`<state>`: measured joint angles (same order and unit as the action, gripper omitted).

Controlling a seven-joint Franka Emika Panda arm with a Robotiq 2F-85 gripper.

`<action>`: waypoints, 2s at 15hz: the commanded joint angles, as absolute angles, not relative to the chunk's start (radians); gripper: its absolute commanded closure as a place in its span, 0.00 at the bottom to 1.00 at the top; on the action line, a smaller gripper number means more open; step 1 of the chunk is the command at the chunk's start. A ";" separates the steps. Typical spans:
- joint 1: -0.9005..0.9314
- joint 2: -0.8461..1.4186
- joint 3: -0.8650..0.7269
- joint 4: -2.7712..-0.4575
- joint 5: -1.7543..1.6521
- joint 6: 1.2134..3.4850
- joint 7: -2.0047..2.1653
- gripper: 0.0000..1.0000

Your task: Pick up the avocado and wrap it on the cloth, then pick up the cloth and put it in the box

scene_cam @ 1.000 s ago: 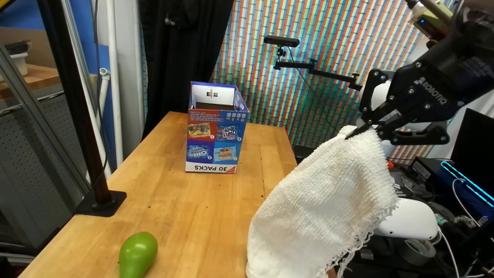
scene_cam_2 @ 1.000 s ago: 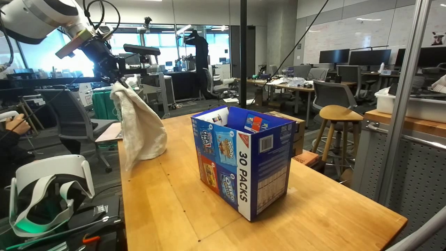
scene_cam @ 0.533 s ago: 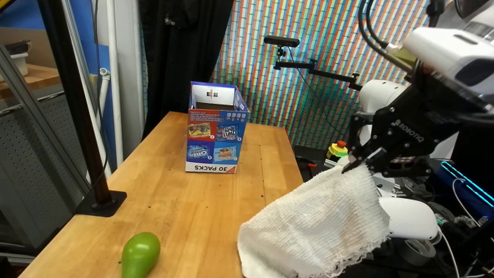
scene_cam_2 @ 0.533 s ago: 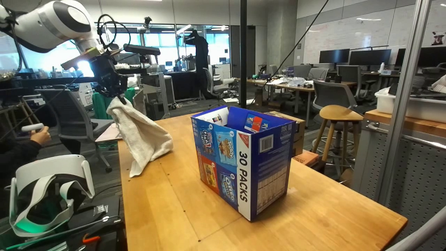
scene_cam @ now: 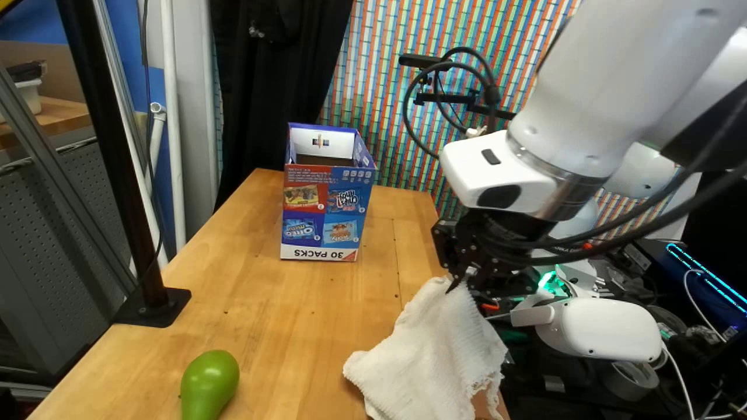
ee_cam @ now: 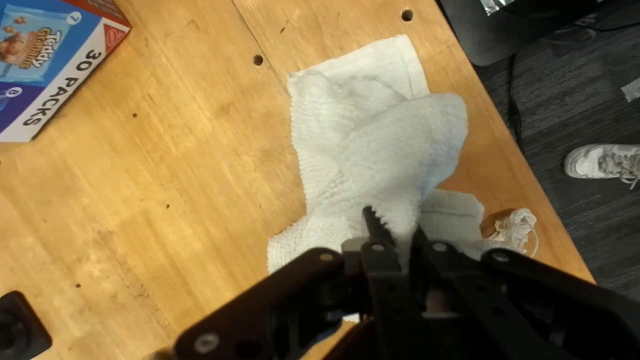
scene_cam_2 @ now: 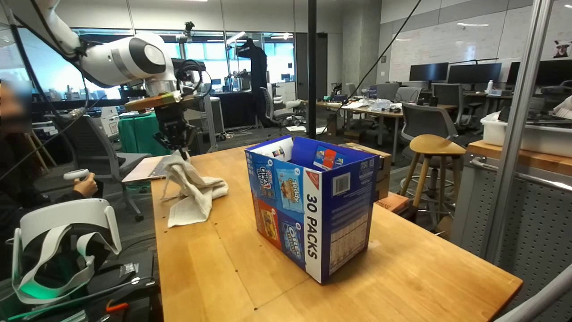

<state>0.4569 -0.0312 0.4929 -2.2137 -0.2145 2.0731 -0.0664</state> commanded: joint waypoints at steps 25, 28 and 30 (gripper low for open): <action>0.392 0.551 0.227 -1.669 -0.327 2.157 -0.127 0.93; 0.410 0.595 0.187 -1.636 -0.346 2.152 -0.037 0.65; 0.413 0.595 0.173 -1.640 -0.337 2.150 0.020 0.59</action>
